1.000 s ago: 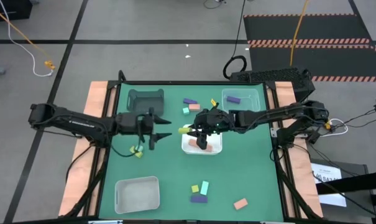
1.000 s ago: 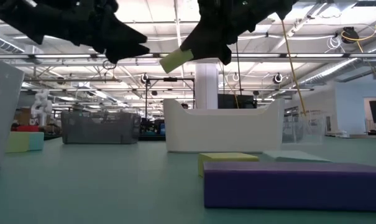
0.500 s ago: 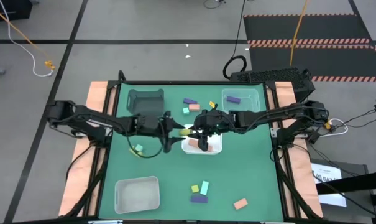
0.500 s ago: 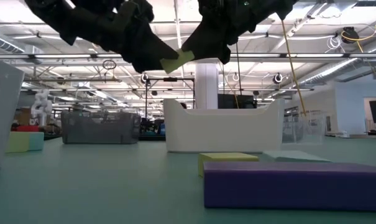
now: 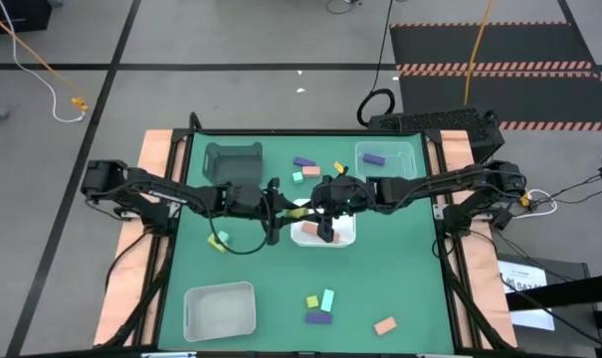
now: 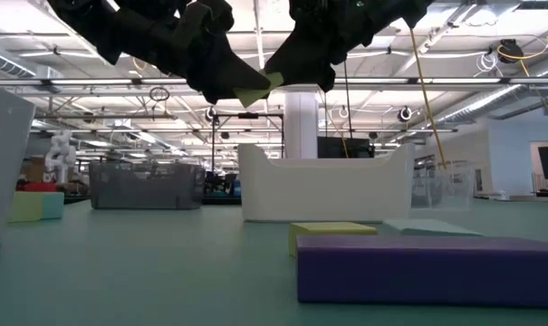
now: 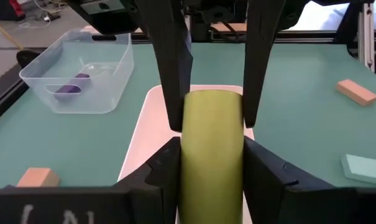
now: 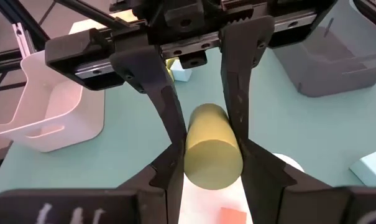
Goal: Sort & place blocks by color
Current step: Put the bottom right green block into the black bin
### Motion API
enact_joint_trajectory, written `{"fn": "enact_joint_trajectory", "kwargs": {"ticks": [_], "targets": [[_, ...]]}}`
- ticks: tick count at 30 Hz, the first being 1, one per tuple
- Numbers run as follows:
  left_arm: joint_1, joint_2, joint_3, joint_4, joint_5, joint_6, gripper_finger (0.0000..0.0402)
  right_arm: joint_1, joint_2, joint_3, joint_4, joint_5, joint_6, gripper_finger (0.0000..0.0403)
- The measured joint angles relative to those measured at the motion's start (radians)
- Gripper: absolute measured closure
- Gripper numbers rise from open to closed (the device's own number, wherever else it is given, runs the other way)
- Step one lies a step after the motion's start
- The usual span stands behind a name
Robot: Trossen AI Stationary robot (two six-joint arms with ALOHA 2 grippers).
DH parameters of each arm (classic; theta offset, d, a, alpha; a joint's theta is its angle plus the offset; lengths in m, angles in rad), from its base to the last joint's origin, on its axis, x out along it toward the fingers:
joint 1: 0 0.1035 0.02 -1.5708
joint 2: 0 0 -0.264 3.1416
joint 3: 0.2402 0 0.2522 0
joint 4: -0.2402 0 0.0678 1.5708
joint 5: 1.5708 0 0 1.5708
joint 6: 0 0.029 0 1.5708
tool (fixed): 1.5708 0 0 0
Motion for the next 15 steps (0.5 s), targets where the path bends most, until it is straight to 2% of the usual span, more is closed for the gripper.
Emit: {"fn": "enact_joint_trajectory", "kwargs": {"ticks": [6, 11, 15], "targets": [[0.000, 0.000, 0.000, -0.004, 0.002, -0.001, 0.0272, 0.000, 0.000, 0.000, 0.000, -0.022, 0.003, 0.0279], [0.000, 0.000, 0.000, 0.005, 0.003, -0.015, 0.0272, -0.001, -0.006, 0.001, -0.032, -0.066, 0.007, 0.0238], [0.004, -0.005, 0.000, 0.014, -0.017, -0.014, 0.0272, 0.000, -0.048, 0.001, -0.163, -0.081, 0.007, 0.0201]]}}
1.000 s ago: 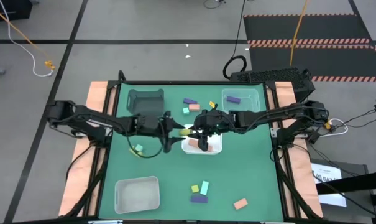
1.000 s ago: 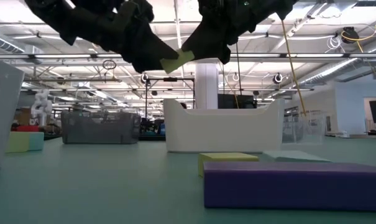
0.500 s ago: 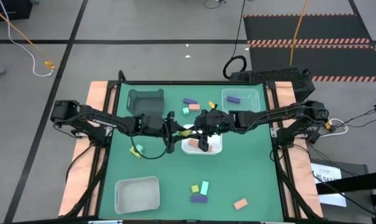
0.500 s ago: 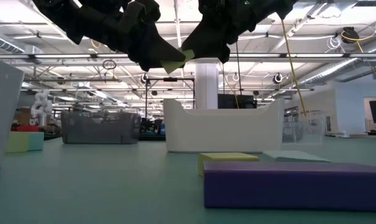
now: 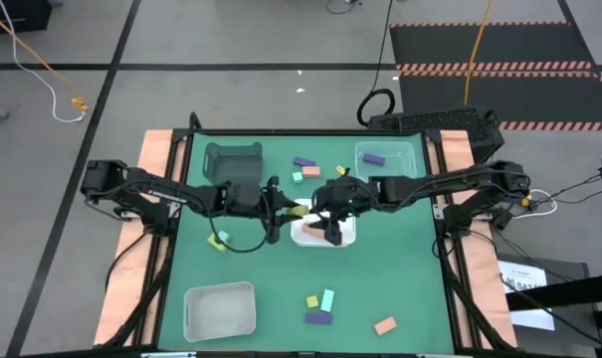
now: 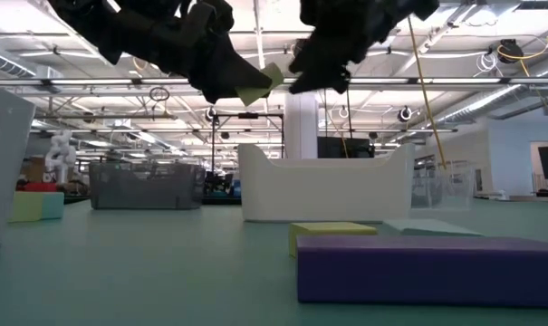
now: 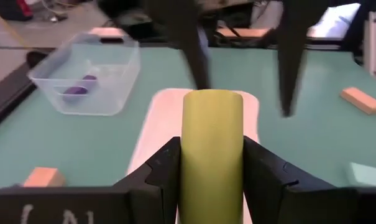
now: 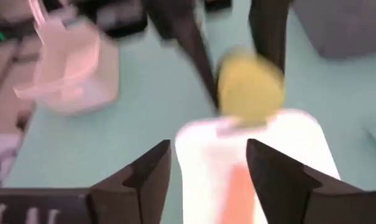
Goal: Sort & place blocks by color
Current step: Put the bottom right green block into the black bin
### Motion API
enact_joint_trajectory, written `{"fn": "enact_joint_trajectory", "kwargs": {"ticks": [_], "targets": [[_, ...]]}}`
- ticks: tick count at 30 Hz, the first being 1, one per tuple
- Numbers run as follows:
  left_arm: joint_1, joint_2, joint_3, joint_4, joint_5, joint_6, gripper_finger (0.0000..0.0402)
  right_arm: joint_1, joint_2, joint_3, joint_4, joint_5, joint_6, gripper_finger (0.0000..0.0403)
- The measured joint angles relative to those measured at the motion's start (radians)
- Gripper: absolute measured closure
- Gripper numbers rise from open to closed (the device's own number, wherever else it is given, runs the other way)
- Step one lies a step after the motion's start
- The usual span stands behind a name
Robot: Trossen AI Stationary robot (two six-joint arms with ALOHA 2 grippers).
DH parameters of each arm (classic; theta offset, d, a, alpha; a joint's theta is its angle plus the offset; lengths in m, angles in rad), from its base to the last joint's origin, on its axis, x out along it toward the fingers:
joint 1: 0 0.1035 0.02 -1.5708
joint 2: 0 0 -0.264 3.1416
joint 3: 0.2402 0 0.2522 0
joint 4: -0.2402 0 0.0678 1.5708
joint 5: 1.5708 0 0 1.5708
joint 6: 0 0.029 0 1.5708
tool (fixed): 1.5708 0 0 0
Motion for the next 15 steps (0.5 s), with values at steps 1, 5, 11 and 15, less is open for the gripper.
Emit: {"fn": "enact_joint_trajectory", "kwargs": {"ticks": [1, 5, 11, 15], "targets": [[0.000, -0.004, 0.000, -0.006, -0.005, 0.000, 0.0272, 0.001, -0.014, 0.000, -0.044, 0.008, 0.000, 0.0194], [0.013, -0.023, -0.001, -0.001, -0.010, 0.002, 0.0272, 0.000, -0.089, -0.001, -0.158, 0.011, 0.062, 0.0172], [0.050, -0.107, -0.002, 0.020, -0.013, 0.019, 0.0272, 0.000, -0.166, -0.018, -0.205, 0.019, 0.204, 0.0173], [0.066, -0.183, -0.001, -0.005, -0.010, 0.064, 0.0272, 0.008, -0.208, -0.081, -0.169, 0.069, 0.237, 0.0179]]}}
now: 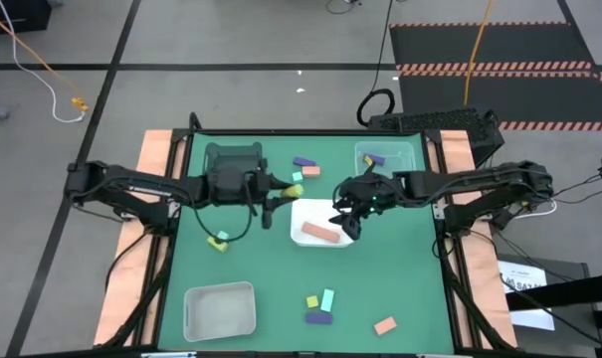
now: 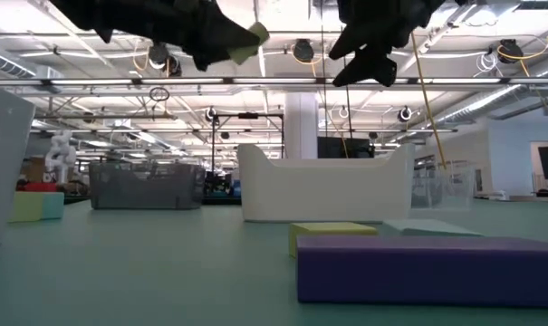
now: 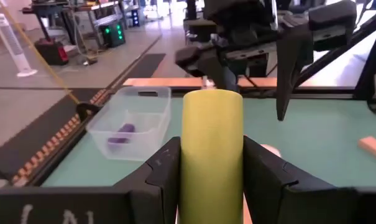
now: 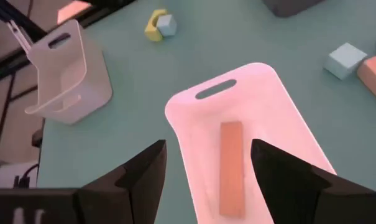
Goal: Sort & place blocks by color
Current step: Put the bottom right green block into the black bin
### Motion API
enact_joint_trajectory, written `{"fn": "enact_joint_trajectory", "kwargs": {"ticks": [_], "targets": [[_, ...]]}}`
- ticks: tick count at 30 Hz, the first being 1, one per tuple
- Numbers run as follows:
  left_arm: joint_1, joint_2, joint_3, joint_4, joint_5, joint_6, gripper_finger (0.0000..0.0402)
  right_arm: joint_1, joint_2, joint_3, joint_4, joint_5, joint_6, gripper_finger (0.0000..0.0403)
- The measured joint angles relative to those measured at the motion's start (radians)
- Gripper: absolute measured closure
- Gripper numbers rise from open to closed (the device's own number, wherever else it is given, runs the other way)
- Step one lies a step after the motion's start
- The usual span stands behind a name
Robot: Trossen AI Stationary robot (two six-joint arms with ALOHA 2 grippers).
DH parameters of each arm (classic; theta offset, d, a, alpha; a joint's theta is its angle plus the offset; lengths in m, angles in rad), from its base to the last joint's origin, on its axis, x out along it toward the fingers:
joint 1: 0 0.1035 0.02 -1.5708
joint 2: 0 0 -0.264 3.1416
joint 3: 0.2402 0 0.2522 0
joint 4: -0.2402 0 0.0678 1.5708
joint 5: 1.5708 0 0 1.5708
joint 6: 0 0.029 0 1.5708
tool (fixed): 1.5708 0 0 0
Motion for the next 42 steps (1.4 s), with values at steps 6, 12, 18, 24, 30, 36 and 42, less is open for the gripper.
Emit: {"fn": "enact_joint_trajectory", "kwargs": {"ticks": [6, 12, 18, 24, 30, 36, 42], "targets": [[0.038, -0.126, 0.000, -0.147, -0.050, 0.030, 0.0272, 0.009, -0.053, -0.162, 0.130, 0.048, 0.070, 0.0181], [0.122, -0.256, 0.002, -0.464, -0.178, -0.034, 0.0272, 0.012, -0.114, -0.346, 0.362, 0.079, 0.147, 0.0181], [0.230, -0.321, -0.019, -0.692, -0.200, -0.106, 0.0272, 0.012, -0.185, -0.489, 0.672, 0.078, 0.144, 0.0181], [0.345, -0.334, -0.099, -0.686, -0.198, -0.138, 0.0272, 0.012, -0.227, -0.586, 0.918, 0.073, 0.110, 0.0181], [0.457, -0.331, -0.202, -0.634, -0.197, -0.199, 0.0272, 0.012, -0.235, -0.643, 1.058, 0.071, 0.112, 0.0181], [0.549, -0.331, -0.294, -0.503, -0.199, -0.262, 0.0258, 0.012, -0.234, -0.649, 1.066, 0.070, 0.115, 0.0181], [0.614, -0.331, -0.319, -0.473, -0.199, -0.329, 0.0221, 0.012, -0.234, -0.649, 1.065, 0.071, 0.110, 0.0176]]}}
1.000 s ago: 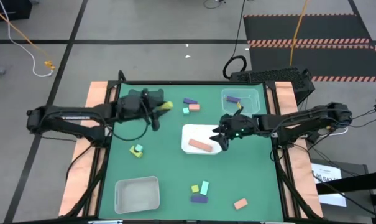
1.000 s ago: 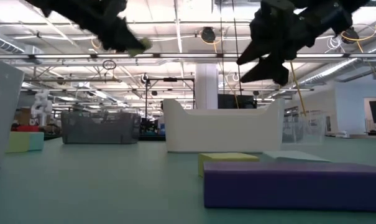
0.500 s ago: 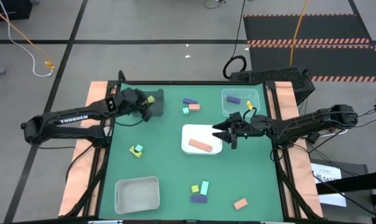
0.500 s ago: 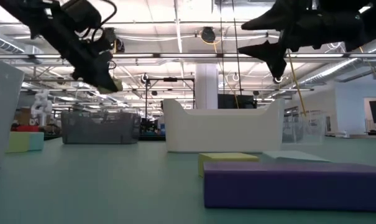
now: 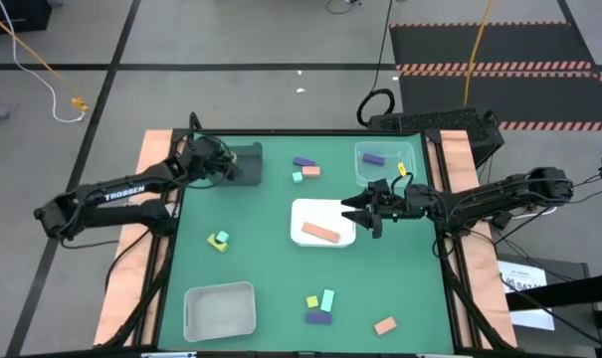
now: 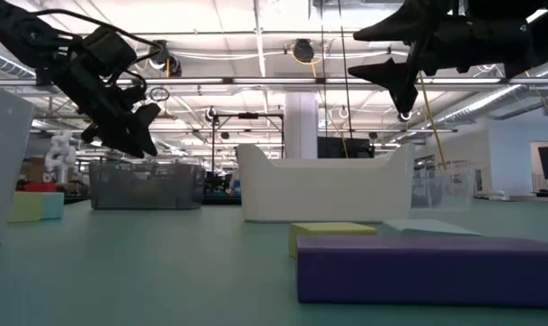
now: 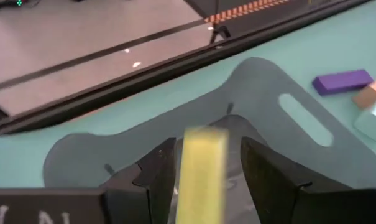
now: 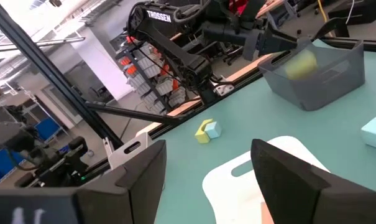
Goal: Sort & place blocks by color
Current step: Put the bottom right green block into the black bin, then put the bottom orange block into the white bin
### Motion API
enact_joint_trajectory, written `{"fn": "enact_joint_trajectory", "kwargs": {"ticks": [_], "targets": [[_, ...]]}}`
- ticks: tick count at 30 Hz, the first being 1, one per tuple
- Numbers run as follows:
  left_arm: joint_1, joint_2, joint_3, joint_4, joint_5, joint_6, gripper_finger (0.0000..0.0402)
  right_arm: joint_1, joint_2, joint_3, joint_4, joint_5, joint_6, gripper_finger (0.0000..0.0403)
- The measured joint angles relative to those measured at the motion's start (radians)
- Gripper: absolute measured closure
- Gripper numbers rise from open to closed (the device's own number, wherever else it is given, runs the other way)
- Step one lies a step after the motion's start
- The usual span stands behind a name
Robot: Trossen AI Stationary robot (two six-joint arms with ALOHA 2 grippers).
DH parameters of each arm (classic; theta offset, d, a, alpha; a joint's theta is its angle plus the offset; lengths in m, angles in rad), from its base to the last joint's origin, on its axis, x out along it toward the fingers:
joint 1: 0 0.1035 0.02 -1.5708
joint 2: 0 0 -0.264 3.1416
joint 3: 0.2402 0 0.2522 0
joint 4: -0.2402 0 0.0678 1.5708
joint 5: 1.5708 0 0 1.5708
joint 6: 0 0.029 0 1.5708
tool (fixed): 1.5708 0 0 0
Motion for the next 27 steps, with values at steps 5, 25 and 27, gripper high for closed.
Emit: {"fn": "enact_joint_trajectory", "kwargs": {"ticks": [5, 25, 27], "targets": [[0.018, 0.000, 0.000, 0.000, 0.000, -0.032, 0.0216, 0.000, 0.000, 0.000, 0.000, 0.001, 0.027, 0.0161], [-0.081, -0.001, 0.000, 0.207, 0.301, -0.142, 0.0213, 0.086, 0.011, 0.303, -0.855, 0.000, 0.125, 0.0154], [-0.105, -0.001, 0.000, 0.218, 0.301, -0.144, 0.0213, 0.133, 0.013, 0.303, -0.911, -0.008, 0.204, 0.0154]]}}
